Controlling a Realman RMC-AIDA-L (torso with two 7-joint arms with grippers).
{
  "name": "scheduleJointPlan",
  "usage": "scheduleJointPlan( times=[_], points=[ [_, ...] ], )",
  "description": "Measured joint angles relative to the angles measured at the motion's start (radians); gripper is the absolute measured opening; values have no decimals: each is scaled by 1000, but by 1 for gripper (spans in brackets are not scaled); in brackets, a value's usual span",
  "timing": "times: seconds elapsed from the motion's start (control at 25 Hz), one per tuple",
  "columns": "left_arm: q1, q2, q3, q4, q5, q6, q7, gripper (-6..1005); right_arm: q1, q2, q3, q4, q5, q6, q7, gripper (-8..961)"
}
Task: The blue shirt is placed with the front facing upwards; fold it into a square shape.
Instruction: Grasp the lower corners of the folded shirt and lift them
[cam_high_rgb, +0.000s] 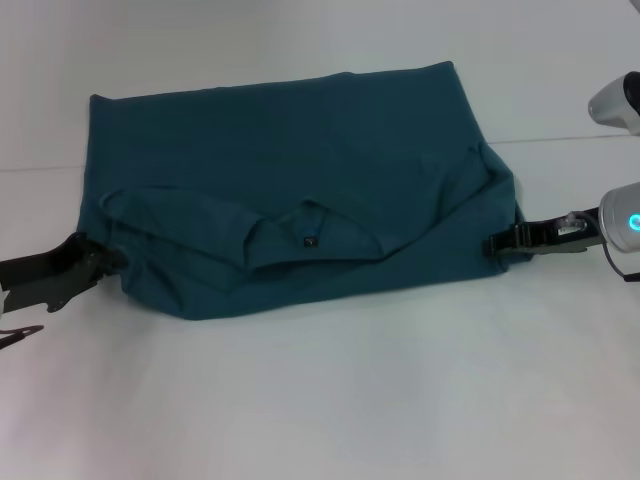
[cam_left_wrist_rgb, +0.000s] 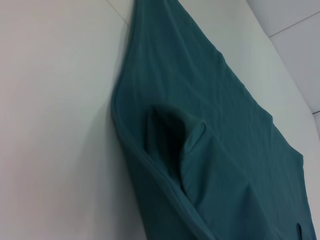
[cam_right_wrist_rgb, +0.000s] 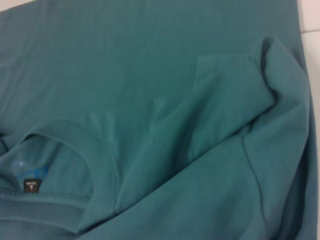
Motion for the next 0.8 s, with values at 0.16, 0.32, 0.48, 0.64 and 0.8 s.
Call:
scheduleJointPlan(
  times=[0.16,0.32,0.48,0.64,0.8],
  points=[
    [0,-2,0,0,0,0,0,49,1,-6,2,-1,-1,-1,4,393],
    [0,-2,-1,0,0,0,0,48,0,-8,5,-1,-1,0,5,225],
    [1,-2,-2,0,0,0,0,48,0,-9,0,0,-3,4,17,157],
    [1,-2,-2,2,0,0,0,48,0,-11,0,-2,-12,5,48,88],
    [4,1,4,10,7,25,11,48,-10,-20,6,-31,-14,-40,68,49]
  ],
)
